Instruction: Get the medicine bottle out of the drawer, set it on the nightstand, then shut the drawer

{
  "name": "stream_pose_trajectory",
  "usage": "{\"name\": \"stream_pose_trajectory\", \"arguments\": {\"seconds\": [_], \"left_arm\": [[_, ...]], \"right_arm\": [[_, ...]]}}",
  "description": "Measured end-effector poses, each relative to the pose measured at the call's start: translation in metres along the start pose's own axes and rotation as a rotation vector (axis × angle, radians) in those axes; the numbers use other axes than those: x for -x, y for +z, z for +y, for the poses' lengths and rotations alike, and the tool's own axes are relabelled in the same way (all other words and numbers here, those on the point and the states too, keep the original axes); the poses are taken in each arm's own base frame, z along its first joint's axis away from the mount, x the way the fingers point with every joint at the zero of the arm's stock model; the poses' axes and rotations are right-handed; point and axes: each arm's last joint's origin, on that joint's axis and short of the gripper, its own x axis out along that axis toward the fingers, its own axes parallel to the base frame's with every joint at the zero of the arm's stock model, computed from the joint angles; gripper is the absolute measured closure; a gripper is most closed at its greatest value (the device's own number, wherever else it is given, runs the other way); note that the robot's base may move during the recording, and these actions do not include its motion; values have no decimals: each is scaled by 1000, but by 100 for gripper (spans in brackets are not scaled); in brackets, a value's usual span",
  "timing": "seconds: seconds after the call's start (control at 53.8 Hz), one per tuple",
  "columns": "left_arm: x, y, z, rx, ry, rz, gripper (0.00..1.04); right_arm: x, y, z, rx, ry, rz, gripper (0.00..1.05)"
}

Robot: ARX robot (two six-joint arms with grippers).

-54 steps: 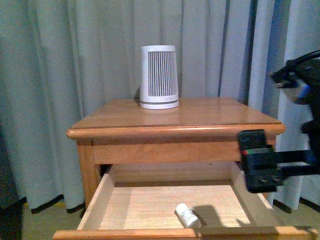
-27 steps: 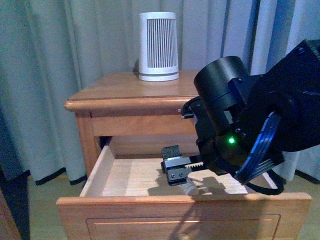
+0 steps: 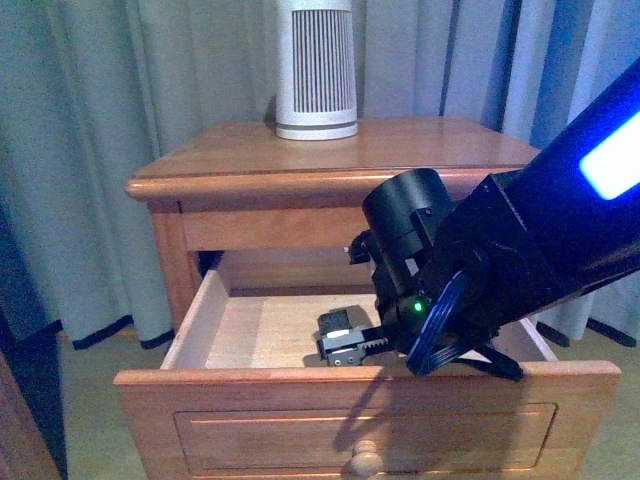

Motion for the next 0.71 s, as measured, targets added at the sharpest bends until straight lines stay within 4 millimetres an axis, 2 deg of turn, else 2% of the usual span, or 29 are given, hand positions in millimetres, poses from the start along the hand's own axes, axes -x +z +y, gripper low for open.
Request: {"name": "stream_pose_trajectory", "arguments": {"seconds": [0.297,0.446,0.706], "left_arm": [[0,0,0,0,0,0,7],[0,0,0,0,0,0,7],[0,0,0,0,0,0,7]], "right_arm": [[-21,-1,10,6,11,20,7],[-25,1,13,-6,4,14,7],[-26,1,17,-12,6,13,43]]}}
